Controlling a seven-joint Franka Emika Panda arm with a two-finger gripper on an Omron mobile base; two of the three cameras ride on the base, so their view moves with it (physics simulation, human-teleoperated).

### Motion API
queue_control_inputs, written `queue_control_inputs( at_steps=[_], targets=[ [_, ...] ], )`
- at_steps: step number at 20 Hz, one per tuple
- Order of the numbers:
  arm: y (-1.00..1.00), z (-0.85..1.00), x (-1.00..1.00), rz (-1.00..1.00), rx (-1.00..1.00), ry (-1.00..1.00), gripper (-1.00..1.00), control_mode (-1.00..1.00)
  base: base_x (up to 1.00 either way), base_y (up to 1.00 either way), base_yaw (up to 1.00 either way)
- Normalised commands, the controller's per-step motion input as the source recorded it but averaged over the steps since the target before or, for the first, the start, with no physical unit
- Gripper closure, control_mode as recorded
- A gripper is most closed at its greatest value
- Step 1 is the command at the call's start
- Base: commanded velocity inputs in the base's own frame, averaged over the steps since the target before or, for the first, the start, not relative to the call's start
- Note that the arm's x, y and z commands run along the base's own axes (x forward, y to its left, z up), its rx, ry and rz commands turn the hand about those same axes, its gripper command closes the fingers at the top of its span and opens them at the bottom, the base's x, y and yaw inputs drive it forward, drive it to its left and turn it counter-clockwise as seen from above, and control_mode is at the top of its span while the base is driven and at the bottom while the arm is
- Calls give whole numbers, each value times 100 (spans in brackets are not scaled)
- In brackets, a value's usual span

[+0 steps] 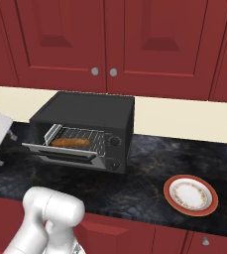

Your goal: Pull the toaster oven rack outwards. Pick up the baguette from the plate and place it on the toaster oven rack. Close the toaster oven door fully and set the temperature to the lowest setting.

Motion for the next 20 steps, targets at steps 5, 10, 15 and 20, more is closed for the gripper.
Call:
queue_control_inputs(
  at_steps=[5, 10, 15, 20],
  targets=[
    [-5, -38, 32, 19, -11, 51, -100, -100, 0, 0, 0],
    [-55, -7, 23, 18, -1, 40, -100, -100, 0, 0, 0],
    [-88, -5, 0, 22, 5, 21, -100, -100, 0, 0, 0],
    [-90, -16, 0, 24, 11, 12, -100, -100, 0, 0, 0]
  ],
)
